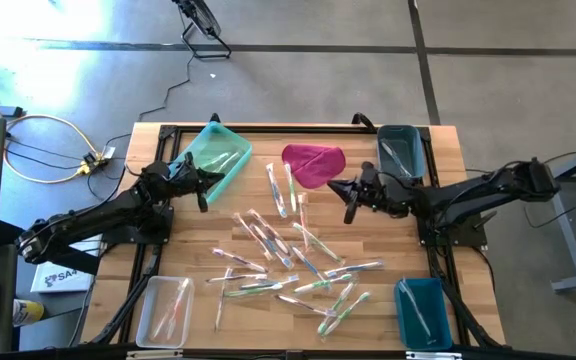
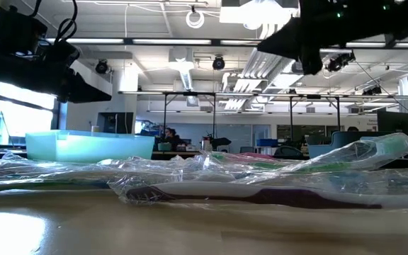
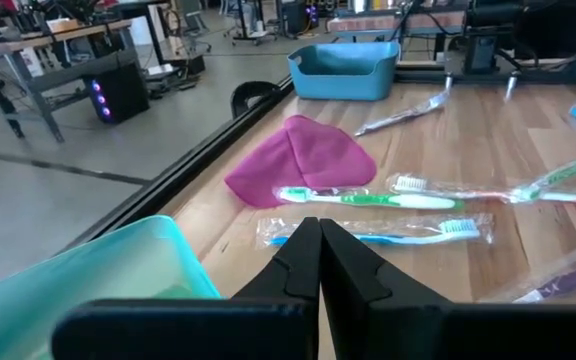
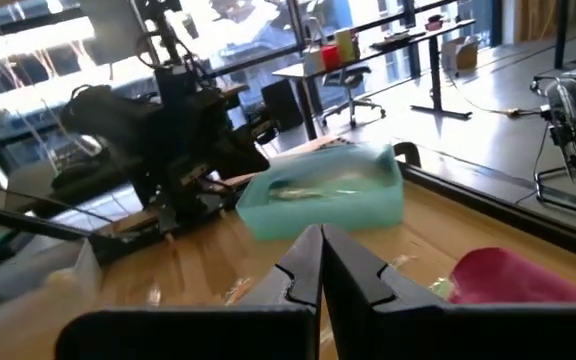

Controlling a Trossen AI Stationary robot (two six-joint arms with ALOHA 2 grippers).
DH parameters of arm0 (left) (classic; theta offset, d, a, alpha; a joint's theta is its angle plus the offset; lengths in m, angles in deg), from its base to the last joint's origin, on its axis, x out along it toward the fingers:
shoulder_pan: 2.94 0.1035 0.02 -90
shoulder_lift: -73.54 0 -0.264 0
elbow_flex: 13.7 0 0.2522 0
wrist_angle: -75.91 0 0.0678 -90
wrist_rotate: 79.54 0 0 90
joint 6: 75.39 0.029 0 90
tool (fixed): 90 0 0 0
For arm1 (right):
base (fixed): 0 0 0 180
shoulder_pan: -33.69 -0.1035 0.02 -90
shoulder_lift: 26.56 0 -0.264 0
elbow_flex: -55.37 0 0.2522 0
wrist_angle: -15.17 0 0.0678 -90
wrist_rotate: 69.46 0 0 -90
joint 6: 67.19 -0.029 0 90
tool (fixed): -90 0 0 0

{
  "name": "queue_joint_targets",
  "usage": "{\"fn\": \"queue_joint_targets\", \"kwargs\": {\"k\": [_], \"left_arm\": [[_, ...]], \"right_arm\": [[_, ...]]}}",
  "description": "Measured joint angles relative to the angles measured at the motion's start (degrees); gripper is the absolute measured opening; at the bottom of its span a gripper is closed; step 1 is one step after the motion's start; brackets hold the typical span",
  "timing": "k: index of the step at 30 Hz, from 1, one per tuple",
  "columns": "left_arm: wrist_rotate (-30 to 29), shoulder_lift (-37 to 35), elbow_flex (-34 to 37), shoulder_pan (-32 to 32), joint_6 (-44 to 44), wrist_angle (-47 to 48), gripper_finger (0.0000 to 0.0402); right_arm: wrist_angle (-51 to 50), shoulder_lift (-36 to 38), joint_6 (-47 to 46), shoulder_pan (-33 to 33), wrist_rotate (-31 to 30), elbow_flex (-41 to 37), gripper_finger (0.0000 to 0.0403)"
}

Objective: Pick & Place Toothbrushes
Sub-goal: Put the blue toothbrush to the light blue bin

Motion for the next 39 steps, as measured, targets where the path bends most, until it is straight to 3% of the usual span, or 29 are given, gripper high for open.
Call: {"fn": "queue_joint_targets", "kwargs": {"k": [12, 19, 22, 29, 39], "left_arm": [[-0.04, 0.00, -0.07, 0.00, -0.09, 0.03, 0.0000], [-0.06, 0.00, -0.09, 0.00, -0.11, 0.16, 0.0000], [-0.08, 0.01, -0.09, 0.00, -0.11, 0.43, 0.0000], [-0.15, 0.02, -0.13, 0.00, -1.03, 0.38, 0.0000], [-0.15, 0.02, -0.15, -0.02, -1.05, 1.19, 0.0000]], "right_arm": [[-12.34, -19.24, 7.86, -2.60, 1.25, 20.06, 0.0002], [-22.60, -25.51, 8.71, -3.51, 10.61, 29.06, 0.0002], [-30.52, -25.53, 5.83, -5.33, 11.80, 31.31, 0.0002], [-52.52, -25.55, -6.39, -10.55, 5.72, 38.82, 0.0002], [-58.91, -28.27, -15.38, -13.36, 8.52, 40.34, 0.0002]]}}
